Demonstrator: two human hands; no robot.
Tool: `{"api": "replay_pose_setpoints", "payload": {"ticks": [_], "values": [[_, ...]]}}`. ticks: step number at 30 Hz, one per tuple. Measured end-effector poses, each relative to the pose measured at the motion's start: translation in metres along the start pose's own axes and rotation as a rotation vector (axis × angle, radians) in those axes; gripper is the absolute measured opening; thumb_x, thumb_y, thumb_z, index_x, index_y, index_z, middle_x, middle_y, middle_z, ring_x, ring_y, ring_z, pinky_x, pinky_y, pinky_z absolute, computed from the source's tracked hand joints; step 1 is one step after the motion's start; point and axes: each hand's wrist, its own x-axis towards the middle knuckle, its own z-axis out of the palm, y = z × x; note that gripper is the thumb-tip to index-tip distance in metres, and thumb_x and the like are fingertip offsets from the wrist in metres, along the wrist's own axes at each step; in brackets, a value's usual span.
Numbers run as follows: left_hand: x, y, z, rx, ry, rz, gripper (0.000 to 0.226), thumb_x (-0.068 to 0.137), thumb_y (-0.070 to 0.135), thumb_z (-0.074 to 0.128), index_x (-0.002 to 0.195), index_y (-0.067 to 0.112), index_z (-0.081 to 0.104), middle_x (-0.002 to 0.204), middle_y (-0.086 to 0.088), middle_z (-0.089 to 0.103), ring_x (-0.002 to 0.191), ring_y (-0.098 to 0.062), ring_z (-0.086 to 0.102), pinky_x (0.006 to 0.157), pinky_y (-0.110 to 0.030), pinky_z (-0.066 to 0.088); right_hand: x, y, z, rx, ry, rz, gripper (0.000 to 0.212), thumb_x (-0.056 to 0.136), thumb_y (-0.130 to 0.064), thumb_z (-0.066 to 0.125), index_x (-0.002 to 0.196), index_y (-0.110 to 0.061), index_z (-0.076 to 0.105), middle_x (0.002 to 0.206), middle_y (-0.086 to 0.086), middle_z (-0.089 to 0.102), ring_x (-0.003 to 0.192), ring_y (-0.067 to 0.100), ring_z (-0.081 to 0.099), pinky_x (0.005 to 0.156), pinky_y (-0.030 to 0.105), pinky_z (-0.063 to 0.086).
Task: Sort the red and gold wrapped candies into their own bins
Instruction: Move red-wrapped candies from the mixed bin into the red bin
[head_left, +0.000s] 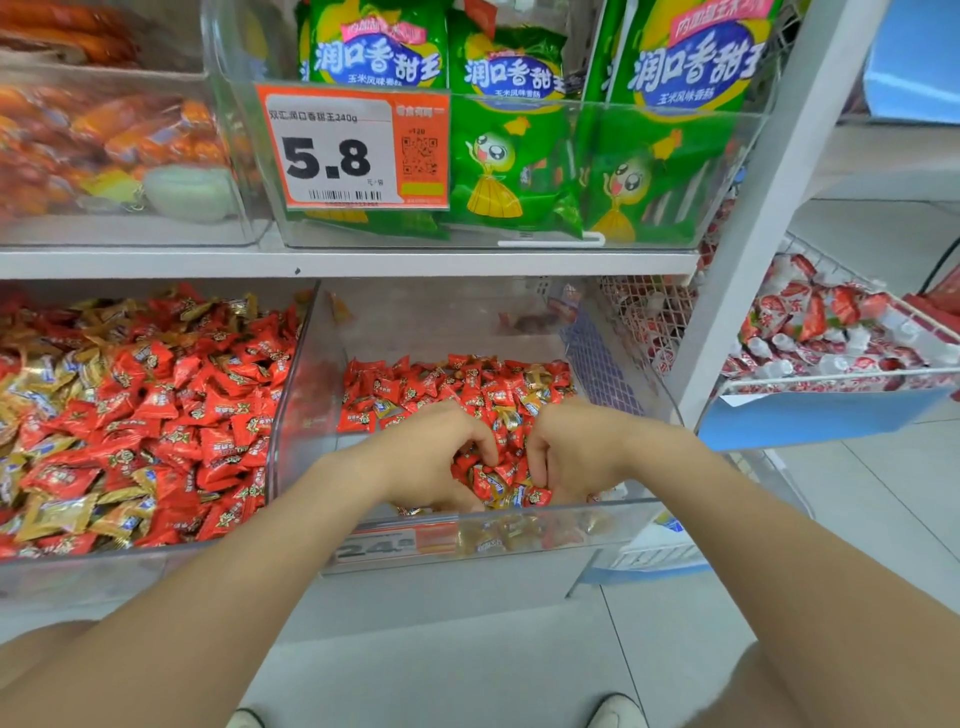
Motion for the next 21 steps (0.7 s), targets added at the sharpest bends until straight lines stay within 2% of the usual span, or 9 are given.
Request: {"api": "replay_pose_setpoints", "payload": {"ticks": [5, 8, 10, 13, 15, 17, 18, 20, 21], "values": [[0.008, 0.001, 0.005, -0.019, 0.072, 0.014, 0.024, 0.083, 0.048, 0.084, 0.101, 0.033, 0.075, 0.091, 0.008, 0.065, 0.085, -0.007, 0.057, 0.077, -0.030, 0.046, -0.001, 0.007, 0.003, 0.055, 0.044, -0.001, 0.029, 0.074, -0.009, 0.090, 0.096, -0.021, 0.076, 0.083, -0.001, 0.078, 0.073, 0.020, 0.076, 0.071, 0.038, 0.065], [0.010, 0.005, 0.004, -0.022, 0.128, -0.018, 0.015, 0.089, 0.040, 0.079, 0.095, 0.027, 0.073, 0.078, 0.006, 0.065, 0.074, -0.006, 0.057, 0.064, -0.018, 0.036, 0.003, 0.011, 0.008, 0.074, 0.152, -0.009, 0.033, 0.074, 0.003, 0.078, 0.090, -0.025, 0.072, 0.069, -0.003, 0.075, 0.068, 0.016, 0.074, 0.073, 0.040, 0.065], [0.010, 0.007, 0.001, -0.055, 0.176, -0.054, 0.002, 0.094, 0.026, 0.071, 0.097, 0.026, 0.070, 0.078, 0.009, 0.062, 0.072, -0.004, 0.054, 0.063, -0.015, 0.033, 0.004, 0.013, 0.007, 0.097, 0.214, -0.006, 0.034, 0.078, 0.007, 0.069, 0.088, -0.026, 0.069, 0.075, 0.002, 0.074, 0.073, 0.016, 0.074, 0.076, 0.039, 0.065], [0.008, 0.009, -0.004, -0.140, 0.206, -0.129, 0.027, 0.095, 0.000, 0.051, 0.101, 0.018, 0.070, 0.083, 0.014, 0.054, 0.073, -0.003, 0.047, 0.063, -0.016, 0.035, -0.001, 0.012, 0.002, 0.105, 0.220, -0.004, 0.024, 0.082, -0.009, 0.084, 0.089, -0.023, 0.066, 0.079, -0.003, 0.073, 0.078, 0.013, 0.072, 0.081, 0.038, 0.062], [0.006, 0.010, -0.005, -0.142, 0.203, -0.174, 0.035, 0.093, -0.008, 0.042, 0.101, 0.011, 0.070, 0.089, 0.011, 0.052, 0.082, -0.007, 0.046, 0.072, -0.015, 0.040, -0.005, 0.010, 0.002, 0.022, 0.148, -0.024, 0.024, 0.078, -0.015, 0.090, 0.090, -0.019, 0.069, 0.077, -0.009, 0.070, 0.078, 0.008, 0.067, 0.079, 0.032, 0.060], [0.007, 0.011, -0.005, -0.154, 0.185, -0.231, 0.033, 0.090, -0.012, 0.038, 0.097, -0.003, 0.070, 0.096, -0.009, 0.063, 0.098, -0.025, 0.053, 0.096, -0.027, 0.042, -0.007, 0.007, 0.005, -0.073, 0.086, -0.028, 0.019, 0.080, -0.002, 0.080, 0.088, -0.017, 0.072, 0.078, -0.010, 0.065, 0.081, 0.014, 0.066, 0.081, 0.034, 0.061], [0.007, 0.011, -0.005, -0.176, 0.183, -0.259, 0.030, 0.089, -0.012, 0.038, 0.092, -0.008, 0.068, 0.096, -0.020, 0.066, 0.097, -0.034, 0.057, 0.099, -0.027, 0.041, -0.006, 0.007, 0.006, -0.098, 0.080, -0.023, 0.023, 0.080, 0.004, 0.075, 0.087, -0.018, 0.073, 0.080, -0.009, 0.063, 0.084, 0.017, 0.067, 0.083, 0.038, 0.062], [0.007, 0.006, -0.002, -0.186, 0.200, -0.294, 0.026, 0.091, -0.005, 0.040, 0.080, -0.002, 0.063, 0.081, -0.021, 0.062, 0.077, -0.031, 0.056, 0.072, -0.013, 0.047, -0.002, 0.008, 0.007, -0.117, 0.078, -0.009, 0.028, 0.079, 0.007, 0.071, 0.089, -0.019, 0.074, 0.083, -0.009, 0.061, 0.088, 0.020, 0.067, 0.085, 0.041, 0.063], [0.007, 0.004, -0.001, -0.173, 0.210, -0.294, 0.025, 0.093, -0.004, 0.041, 0.081, 0.002, 0.062, 0.078, -0.017, 0.057, 0.073, -0.028, 0.052, 0.060, -0.014, 0.045, -0.001, 0.008, 0.007, -0.122, 0.079, -0.014, 0.029, 0.079, 0.007, 0.073, 0.093, -0.019, 0.075, 0.083, -0.010, 0.061, 0.088, 0.020, 0.067, 0.084, 0.041, 0.063]]}}
